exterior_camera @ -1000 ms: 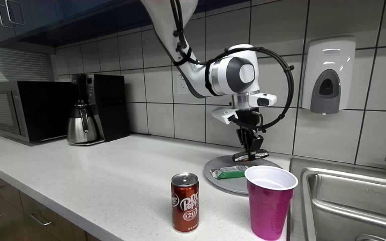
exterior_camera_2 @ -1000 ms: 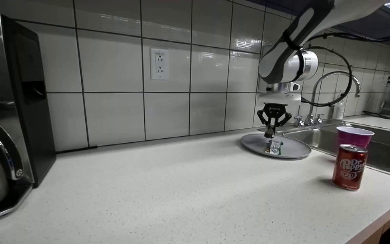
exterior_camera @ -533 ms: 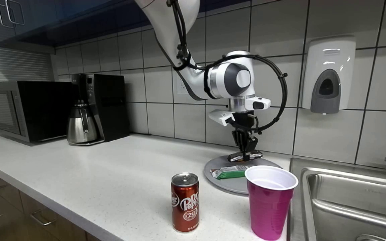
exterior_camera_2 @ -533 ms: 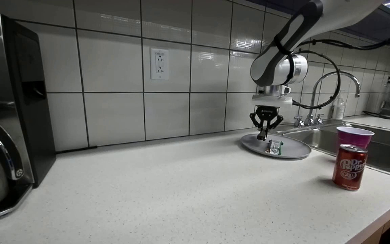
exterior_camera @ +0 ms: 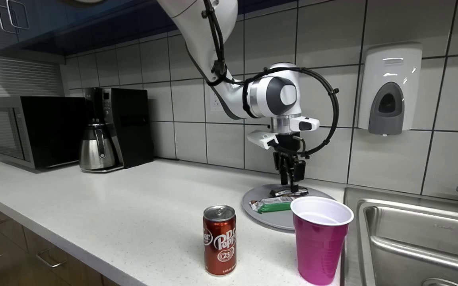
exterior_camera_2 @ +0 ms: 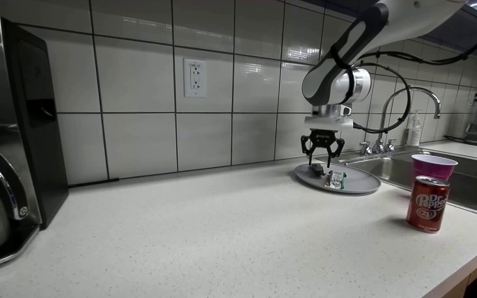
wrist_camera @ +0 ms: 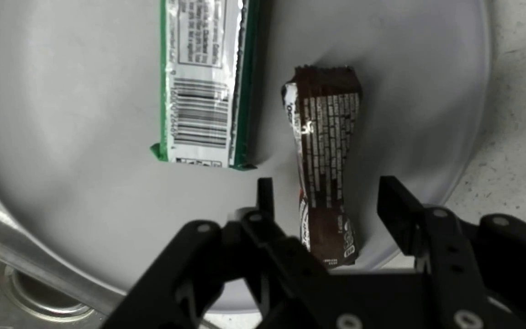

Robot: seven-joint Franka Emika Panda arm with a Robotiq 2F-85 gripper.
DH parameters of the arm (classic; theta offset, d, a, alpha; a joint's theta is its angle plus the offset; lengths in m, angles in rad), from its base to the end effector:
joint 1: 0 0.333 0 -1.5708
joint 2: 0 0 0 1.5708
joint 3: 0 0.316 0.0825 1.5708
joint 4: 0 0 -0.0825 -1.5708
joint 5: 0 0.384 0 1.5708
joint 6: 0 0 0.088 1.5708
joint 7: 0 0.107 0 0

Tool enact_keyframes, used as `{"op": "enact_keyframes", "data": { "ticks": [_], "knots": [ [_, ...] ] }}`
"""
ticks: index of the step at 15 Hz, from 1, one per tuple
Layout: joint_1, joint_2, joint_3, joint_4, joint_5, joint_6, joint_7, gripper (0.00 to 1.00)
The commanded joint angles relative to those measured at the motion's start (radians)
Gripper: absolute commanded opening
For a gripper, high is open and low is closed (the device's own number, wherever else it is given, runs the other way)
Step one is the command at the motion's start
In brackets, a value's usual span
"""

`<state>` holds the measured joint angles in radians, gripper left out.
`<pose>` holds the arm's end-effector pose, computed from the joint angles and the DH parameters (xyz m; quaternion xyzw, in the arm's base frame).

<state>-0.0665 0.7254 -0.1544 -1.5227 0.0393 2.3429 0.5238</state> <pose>0.7071 -0.1390 0.2448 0.9328 -0.3549 0.0564 0.0271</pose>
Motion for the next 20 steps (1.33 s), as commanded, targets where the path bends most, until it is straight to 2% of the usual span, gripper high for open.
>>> {"op": "enact_keyframes", "data": {
  "ticks": [1, 3, 10, 20],
  "knots": [
    [0.001, -0.002, 0.001, 0.029, 0.022, -0.04, -0.032, 0.94],
    [0.006, -0.019, 0.0, 0.01, 0.018, -0.033, -0.033, 1.0],
    [0.045, -0.093, -0.005, -0.085, 0.007, -0.003, -0.016, 1.0],
    [0.135, -0.32, -0.007, -0.398, -0.018, 0.044, 0.043, 1.0]
  ]
}}
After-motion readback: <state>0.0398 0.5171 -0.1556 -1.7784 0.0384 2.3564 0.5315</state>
